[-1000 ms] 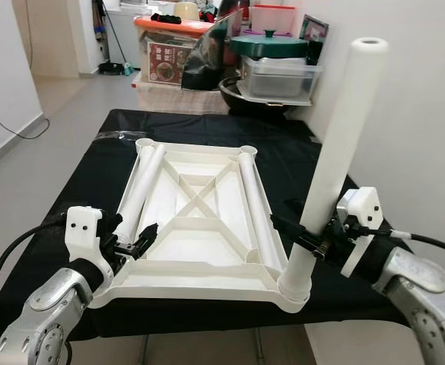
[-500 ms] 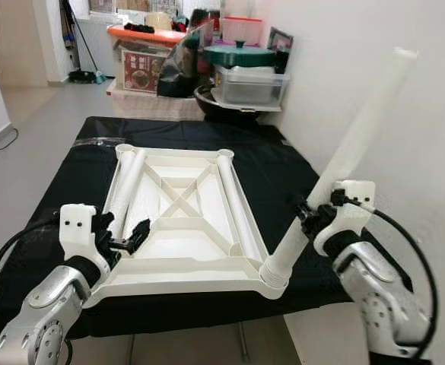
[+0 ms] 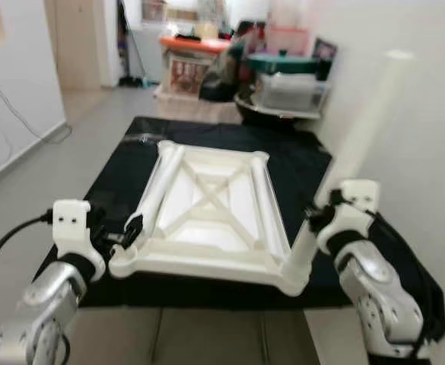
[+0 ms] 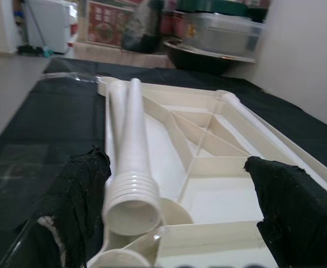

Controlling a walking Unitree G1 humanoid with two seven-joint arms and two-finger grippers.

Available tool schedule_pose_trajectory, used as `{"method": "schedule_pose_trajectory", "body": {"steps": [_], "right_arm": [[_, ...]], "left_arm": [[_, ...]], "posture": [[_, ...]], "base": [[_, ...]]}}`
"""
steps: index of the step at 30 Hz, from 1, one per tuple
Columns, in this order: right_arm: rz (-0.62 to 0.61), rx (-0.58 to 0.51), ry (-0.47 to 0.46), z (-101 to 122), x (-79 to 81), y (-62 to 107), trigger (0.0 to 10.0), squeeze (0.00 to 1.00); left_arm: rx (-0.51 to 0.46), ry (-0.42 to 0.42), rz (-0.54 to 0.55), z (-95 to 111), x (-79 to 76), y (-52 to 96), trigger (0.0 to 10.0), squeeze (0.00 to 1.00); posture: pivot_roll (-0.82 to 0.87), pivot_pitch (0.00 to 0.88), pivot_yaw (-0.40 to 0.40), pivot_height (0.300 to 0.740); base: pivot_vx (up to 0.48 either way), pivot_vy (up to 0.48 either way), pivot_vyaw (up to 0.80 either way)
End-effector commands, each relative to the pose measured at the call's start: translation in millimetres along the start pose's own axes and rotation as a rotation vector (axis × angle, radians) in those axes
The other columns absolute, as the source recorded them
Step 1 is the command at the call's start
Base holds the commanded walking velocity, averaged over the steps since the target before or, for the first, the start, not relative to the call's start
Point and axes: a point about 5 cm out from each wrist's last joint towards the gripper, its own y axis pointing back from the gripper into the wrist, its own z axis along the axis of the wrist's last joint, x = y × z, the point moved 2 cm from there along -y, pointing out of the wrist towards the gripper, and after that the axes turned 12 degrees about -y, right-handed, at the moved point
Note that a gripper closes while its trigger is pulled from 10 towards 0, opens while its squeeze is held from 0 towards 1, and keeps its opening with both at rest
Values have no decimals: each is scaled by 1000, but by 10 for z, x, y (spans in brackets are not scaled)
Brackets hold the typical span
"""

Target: Building children table

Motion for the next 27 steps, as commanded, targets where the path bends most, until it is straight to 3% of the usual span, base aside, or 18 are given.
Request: {"method": "schedule_pose_trajectory", "body": {"steps": [1, 9, 15, 22, 27], "right_arm": [[30, 167, -34, -351, -66, 1, 0, 0], [212, 199, 22, -274, -116, -83, 0, 0], [456, 267, 30, -283, -36, -117, 0, 0], [555, 294, 7, -301, 52, -155, 0, 0], [495, 253, -79, -330, 56, -214, 0, 0]], "left_arm": [[13, 0, 0, -34, -20, -32, 10000, 0], [14, 8, 10, -49, -28, -35, 10000, 0], [20, 27, 21, -75, -40, -7, 10000, 0], [25, 37, 42, -77, -11, 15, 10000, 0], [28, 47, 49, -81, -21, 27, 10000, 0]], "posture": [[60, 0, -103, 740], [69, 0, -120, 740], [95, 0, -143, 740], [105, 0, -154, 740], [112, 0, -155, 740]], "base": [[0, 0, 0], [0, 0, 0], [0, 0, 0], [0, 0, 0], [0, 0, 0]]}}
